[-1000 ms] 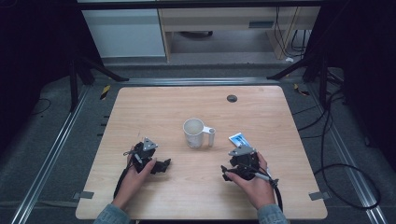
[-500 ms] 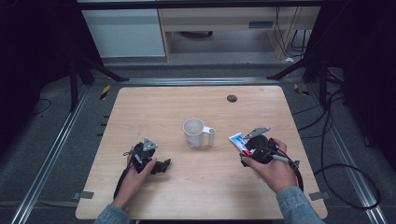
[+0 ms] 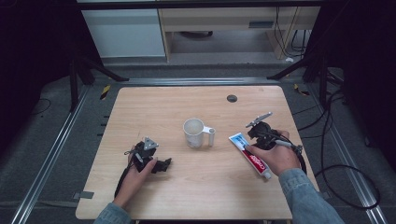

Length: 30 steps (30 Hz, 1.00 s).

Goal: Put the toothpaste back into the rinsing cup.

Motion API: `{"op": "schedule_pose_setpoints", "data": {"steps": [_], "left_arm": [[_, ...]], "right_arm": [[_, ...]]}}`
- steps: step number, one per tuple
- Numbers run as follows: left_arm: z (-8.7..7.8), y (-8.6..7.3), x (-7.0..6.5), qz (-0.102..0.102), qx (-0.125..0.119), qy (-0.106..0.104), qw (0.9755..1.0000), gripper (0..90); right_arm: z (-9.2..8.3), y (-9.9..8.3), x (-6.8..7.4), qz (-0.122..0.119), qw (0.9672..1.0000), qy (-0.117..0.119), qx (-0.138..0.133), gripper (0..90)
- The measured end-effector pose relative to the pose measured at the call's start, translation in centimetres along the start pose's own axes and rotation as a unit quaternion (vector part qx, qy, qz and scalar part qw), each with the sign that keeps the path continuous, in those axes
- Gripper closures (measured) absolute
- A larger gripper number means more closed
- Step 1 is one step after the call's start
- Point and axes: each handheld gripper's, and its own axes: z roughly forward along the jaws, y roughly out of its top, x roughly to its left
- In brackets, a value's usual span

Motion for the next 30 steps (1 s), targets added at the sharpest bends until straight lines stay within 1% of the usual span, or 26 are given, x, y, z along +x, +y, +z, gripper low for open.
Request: {"op": "schedule_pose_setpoints", "data": {"steps": [3,4,6,7,9,12,14,15,17,20,24,25,26,30], "left_arm": [[0.0,0.0,0.0,0.002,0.000,0.000,1.0000,0.0],[0.1,0.1,0.0,0.002,0.001,0.000,1.0000,0.0],[0.1,0.1,0.0,0.002,0.001,0.000,1.0000,0.0],[0.1,0.1,0.0,0.001,0.000,0.000,1.0000,0.0],[0.1,0.1,0.0,0.001,0.000,0.001,1.0000,0.0],[0.2,0.3,0.0,0.001,0.001,0.001,1.0000,0.0],[0.4,0.4,-0.1,0.002,0.001,0.000,1.0000,0.0],[0.5,0.5,-0.1,0.003,0.000,-0.001,1.0000,0.0],[0.5,0.5,-0.1,0.003,0.000,-0.001,1.0000,0.0],[0.5,0.5,-0.1,0.003,0.001,0.000,1.0000,0.0],[0.5,0.5,-0.1,0.003,0.001,0.000,1.0000,0.0],[0.5,0.5,-0.1,0.003,0.001,0.000,1.0000,0.0],[0.5,0.5,-0.1,0.003,0.001,0.000,1.0000,0.0],[0.5,0.5,-0.1,0.002,0.001,0.000,1.0000,0.0]], "right_arm": [[0.0,0.3,-0.3,0.003,1.0000,0.005,0.000,36.6],[0.0,0.7,-0.4,0.011,0.9999,0.010,0.002,37.5],[0.1,0.8,-0.5,0.010,0.9999,0.012,0.003,37.8],[0.3,0.9,-0.6,0.012,0.9998,0.014,0.009,38.7],[0.4,1.0,-0.6,0.015,0.9997,0.017,0.012,39.1],[1.2,1.1,-0.9,0.028,0.9990,0.024,0.025,41.6],[1.4,1.1,-0.8,0.028,0.9989,0.025,0.028,41.8],[1.8,1.2,-0.8,0.026,0.9985,0.025,0.041,41.7],[2.0,1.2,-0.9,0.023,0.9985,0.025,0.043,41.8],[2.8,1.4,-1.1,0.033,0.9975,0.031,0.054,43.1],[3.3,1.5,-1.0,0.033,0.9972,0.031,0.060,45.2],[3.7,1.5,-1.1,0.037,0.9969,0.031,0.062,46.8],[3.7,1.5,-1.1,0.037,0.9969,0.031,0.062,46.8],[4.4,1.5,-1.1,0.041,0.9959,0.038,0.071,47.9]]}}
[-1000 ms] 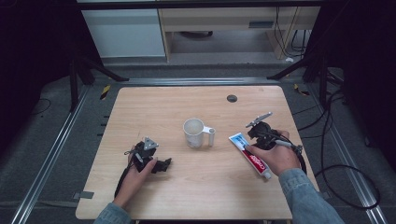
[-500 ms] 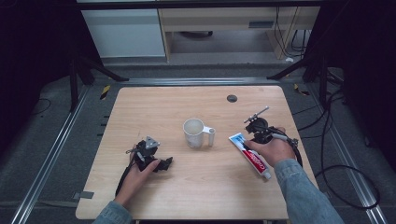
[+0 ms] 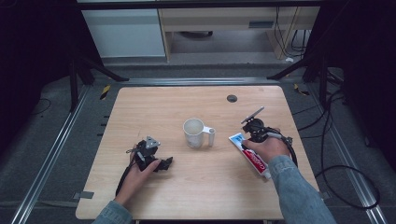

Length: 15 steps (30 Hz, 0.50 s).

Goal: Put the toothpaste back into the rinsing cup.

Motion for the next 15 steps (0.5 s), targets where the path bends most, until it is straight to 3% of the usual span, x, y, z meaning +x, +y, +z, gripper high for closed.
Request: {"op": "schedule_pose_setpoints", "data": {"steps": [4,9,15], "left_arm": [[0.0,0.0,0.0,0.001,0.000,0.001,1.0000,0.0],[0.0,0.0,0.0,0.000,0.000,0.000,1.0000,0.0],[0.0,0.0,0.0,0.000,0.000,0.000,1.0000,0.0]], "right_arm": [[0.5,0.2,0.1,0.000,1.0000,0.003,0.008,47.3],[1.4,0.5,0.7,-0.002,0.9991,0.017,0.037,43.3],[2.8,0.9,0.8,-0.001,0.9983,0.013,0.057,42.3]]}}
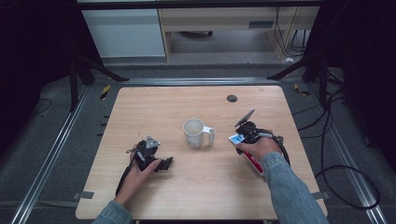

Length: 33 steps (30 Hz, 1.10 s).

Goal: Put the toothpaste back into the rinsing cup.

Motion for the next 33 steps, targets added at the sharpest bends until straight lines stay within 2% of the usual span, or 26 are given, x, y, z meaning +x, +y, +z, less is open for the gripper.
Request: {"op": "schedule_pose_setpoints", "data": {"steps": [1,13,14,19,33], "left_arm": [[0.0,0.0,0.0,0.000,0.000,0.000,1.0000,0.0],[0.0,0.0,0.0,-0.001,0.000,0.000,1.0000,0.0],[0.0,0.0,0.0,-0.001,0.000,0.000,1.0000,0.0],[0.0,0.0,0.0,0.000,0.000,0.000,1.0000,0.0],[0.0,0.0,-0.1,-0.001,-0.002,-0.003,1.0000,0.0]], "right_arm": [[0.2,0.1,0.0,0.007,1.0000,-0.003,0.003,42.4],[2.3,1.0,-1.5,0.017,0.9995,-0.004,0.026,43.5],[2.5,1.1,-1.5,0.024,0.9993,-0.002,0.029,43.5],[2.9,1.3,-1.9,0.020,0.9991,-0.008,0.037,45.0],[4.2,1.7,-2.0,0.022,0.9984,-0.004,0.051,44.6]]}}
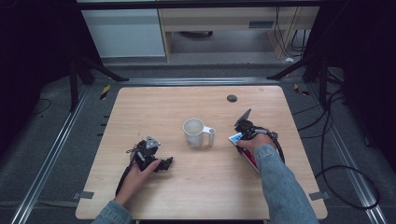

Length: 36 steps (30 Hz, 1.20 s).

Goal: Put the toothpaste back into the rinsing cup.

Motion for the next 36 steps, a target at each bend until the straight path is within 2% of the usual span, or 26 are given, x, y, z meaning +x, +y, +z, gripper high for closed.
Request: {"op": "schedule_pose_setpoints", "data": {"steps": [11,25,30,36], "left_arm": [[0.0,0.0,0.0,0.000,0.000,0.000,1.0000,0.0],[0.0,0.0,0.0,0.000,0.000,0.000,1.0000,0.0],[0.0,0.0,0.0,0.003,0.001,-0.001,1.0000,0.0],[0.0,0.0,0.0,0.003,0.001,-0.001,1.0000,0.0]], "right_arm": [[-0.1,0.0,0.1,-0.006,0.9999,-0.008,0.002,49.6],[-0.8,-0.5,0.0,-0.012,0.9999,0.000,-0.008,68.8],[-1.0,-1.0,0.0,-0.022,0.9997,0.009,-0.011,71.1],[-1.4,-1.5,0.0,-0.022,0.9997,0.006,-0.007,72.5]]}}
